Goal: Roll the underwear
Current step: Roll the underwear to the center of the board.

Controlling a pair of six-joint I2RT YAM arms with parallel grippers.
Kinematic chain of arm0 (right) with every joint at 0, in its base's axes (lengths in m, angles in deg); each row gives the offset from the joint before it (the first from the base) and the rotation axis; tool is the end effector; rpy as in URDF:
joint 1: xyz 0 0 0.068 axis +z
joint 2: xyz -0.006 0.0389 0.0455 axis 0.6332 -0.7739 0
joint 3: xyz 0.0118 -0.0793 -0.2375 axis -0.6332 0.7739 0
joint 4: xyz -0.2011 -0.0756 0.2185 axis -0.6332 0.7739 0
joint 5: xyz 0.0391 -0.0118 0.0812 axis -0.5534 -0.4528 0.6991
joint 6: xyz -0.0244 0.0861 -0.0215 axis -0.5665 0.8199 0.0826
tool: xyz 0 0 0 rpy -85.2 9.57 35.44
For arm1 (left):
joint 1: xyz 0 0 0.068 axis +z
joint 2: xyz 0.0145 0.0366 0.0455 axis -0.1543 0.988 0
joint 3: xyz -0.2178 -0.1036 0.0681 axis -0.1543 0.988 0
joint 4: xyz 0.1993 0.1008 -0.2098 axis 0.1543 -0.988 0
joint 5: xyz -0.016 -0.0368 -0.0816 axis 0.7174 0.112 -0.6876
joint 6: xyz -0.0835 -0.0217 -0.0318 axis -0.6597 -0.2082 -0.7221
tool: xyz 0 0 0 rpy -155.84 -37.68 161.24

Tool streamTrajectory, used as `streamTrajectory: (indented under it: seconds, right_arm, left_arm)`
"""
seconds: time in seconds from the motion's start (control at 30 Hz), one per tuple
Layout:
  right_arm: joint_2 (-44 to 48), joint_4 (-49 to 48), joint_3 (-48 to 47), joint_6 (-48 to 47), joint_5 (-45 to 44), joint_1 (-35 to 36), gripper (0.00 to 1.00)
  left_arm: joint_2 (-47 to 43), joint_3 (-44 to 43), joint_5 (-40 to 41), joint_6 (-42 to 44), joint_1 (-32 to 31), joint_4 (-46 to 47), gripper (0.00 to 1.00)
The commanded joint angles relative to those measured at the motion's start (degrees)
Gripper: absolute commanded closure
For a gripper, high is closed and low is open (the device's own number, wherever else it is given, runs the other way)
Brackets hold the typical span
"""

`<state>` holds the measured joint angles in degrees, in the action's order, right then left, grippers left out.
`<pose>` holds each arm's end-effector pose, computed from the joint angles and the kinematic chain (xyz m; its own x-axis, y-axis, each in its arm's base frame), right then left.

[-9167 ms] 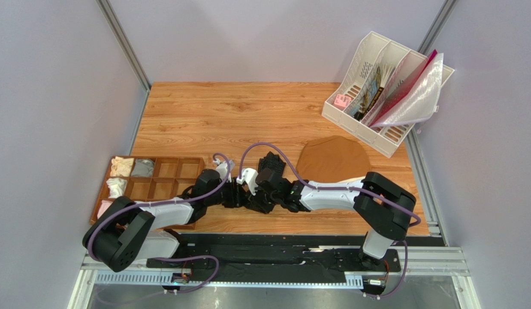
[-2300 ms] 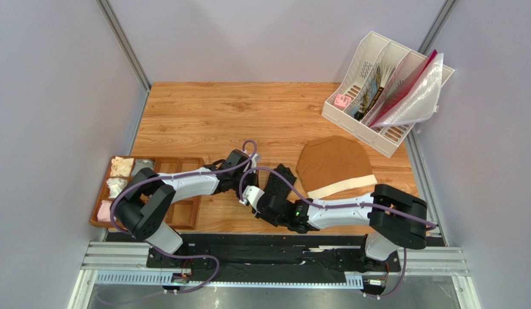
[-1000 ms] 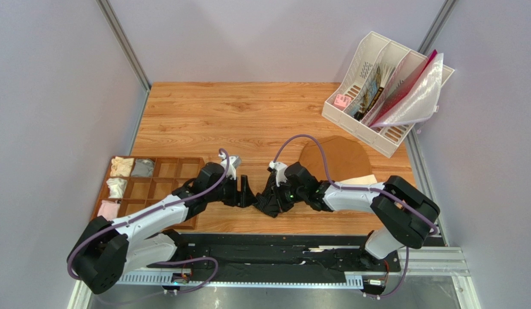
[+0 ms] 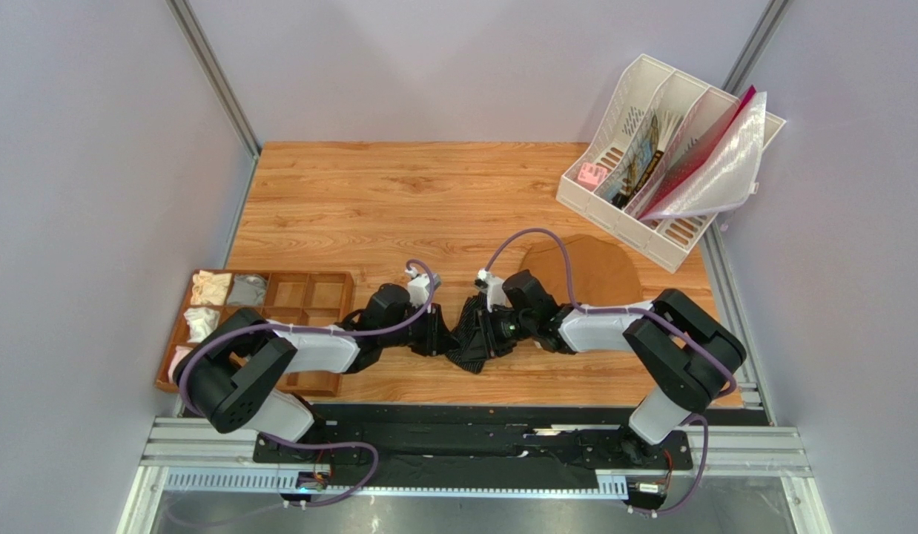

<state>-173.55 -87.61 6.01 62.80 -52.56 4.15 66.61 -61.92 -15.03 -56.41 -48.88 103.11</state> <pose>0.2174 0.2641 0.0323 -0.8601 -0.2618 -0.4377 -0.5040 0.5685 0.6502 0.2178 -0.2212 0.0396 -0.8314 0.0030 -0.5557 0.4272 0.6430 -0.6357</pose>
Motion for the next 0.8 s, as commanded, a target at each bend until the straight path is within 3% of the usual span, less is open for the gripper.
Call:
streamTrajectory:
  seconds: [0.0,0.07,0.17,0.37,0.53,0.77]
  right_arm:
    - [0.1,9.74,-2.78,-4.99,-6.19,-0.11,0.69]
    - [1.86,13.61,-4.01,-6.49,-8.99,-0.11,0.58]
    - [6.25,21.61,-6.83,-9.57,-15.48,-0.02,0.45]
    - [16.88,33.23,-10.43,-16.25,-30.7,3.05,0.43]
    - [23.74,27.71,-6.5,-22.39,-31.69,10.34,0.45]
    - [22.97,19.19,-3.15,-25.83,-27.99,18.33,0.48]
  left_arm:
    - [2.75,-0.3,0.6,-0.06,-1.65,3.29,0.86]
    - [2.67,-0.92,1.13,-0.24,-1.56,2.15,1.0]
    - [1.88,-2.32,1.74,0.37,-1.56,-2.14,1.0]
    - [1.61,-8.47,2.63,1.87,-1.56,-17.52,1.0]
    - [3.98,-13.04,2.36,0.82,-1.65,-27.1,1.0]
    - [7.32,-16.12,0.7,0.2,-1.56,-31.16,1.0]
